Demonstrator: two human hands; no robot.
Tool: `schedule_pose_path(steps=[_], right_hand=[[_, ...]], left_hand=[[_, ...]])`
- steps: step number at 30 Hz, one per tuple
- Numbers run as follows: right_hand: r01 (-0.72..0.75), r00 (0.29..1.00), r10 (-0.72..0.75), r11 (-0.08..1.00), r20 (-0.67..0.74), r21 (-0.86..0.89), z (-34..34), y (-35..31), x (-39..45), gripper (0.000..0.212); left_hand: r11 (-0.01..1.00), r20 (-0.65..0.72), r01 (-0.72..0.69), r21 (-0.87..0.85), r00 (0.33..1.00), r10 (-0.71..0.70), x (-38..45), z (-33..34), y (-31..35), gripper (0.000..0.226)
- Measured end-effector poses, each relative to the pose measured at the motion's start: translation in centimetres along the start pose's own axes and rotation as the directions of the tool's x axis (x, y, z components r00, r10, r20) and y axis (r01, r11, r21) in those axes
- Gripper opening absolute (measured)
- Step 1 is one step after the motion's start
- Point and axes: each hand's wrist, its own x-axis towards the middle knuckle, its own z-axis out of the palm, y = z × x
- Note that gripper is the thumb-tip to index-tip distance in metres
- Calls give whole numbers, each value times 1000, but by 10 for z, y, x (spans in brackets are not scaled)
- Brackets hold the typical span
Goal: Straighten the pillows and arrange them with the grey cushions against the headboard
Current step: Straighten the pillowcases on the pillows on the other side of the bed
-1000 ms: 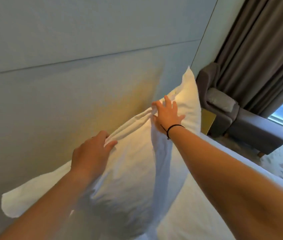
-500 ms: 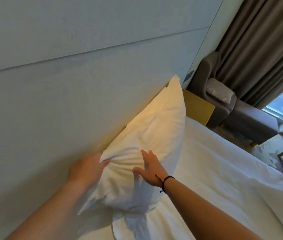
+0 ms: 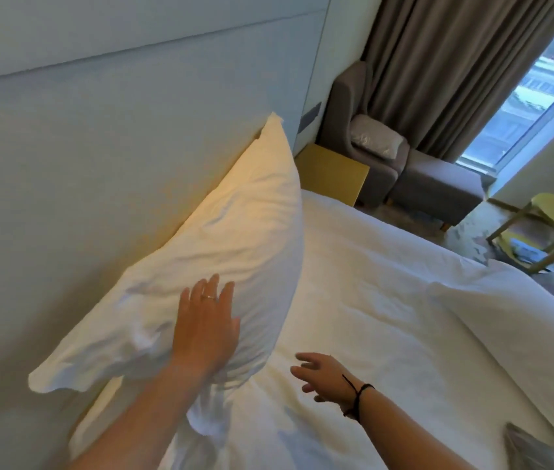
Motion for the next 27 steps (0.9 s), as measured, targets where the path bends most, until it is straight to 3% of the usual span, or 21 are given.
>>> schedule_pose_path(steps=[2,3,6,8,11,14,20,23,27], right_hand=[[-41,994,54,989,-90,145,-27,44,-16,55],[-55,987,86,976,-139,209,-44,69,-26,51],[-77,941,183,934,-284,349,-92,156,-54,43],[-78,891,266,888,-369,453,-120,220,-74,40],[-124,834,398,811,-383,572,-153,318,-98,40],[-179,812,473,760,-342,625,-183,410,-114,43],[-139,667,544,762,-509,632,-269,571,-122,48],[-97,543,583,759,-605,644,-317,618,-126,52],[-156,387,613,779,-688,607,-364,668,-127,52]], left_hand=[[976,69,-153,-152,984,165,-10,28,62,65],[957,124,-161,-242,973,195,-17,42,94,66],[904,342,-72,-421,911,231,-43,81,183,64],[891,463,-46,-452,841,278,-59,104,237,57],[899,567,-3,-438,775,279,-75,135,313,43],[926,599,10,-377,765,236,-85,169,382,30],[916,582,-118,-383,739,339,-99,242,524,23],[895,564,-197,-400,717,409,-96,260,580,26],[855,545,-251,-453,681,489,-96,280,647,28]])
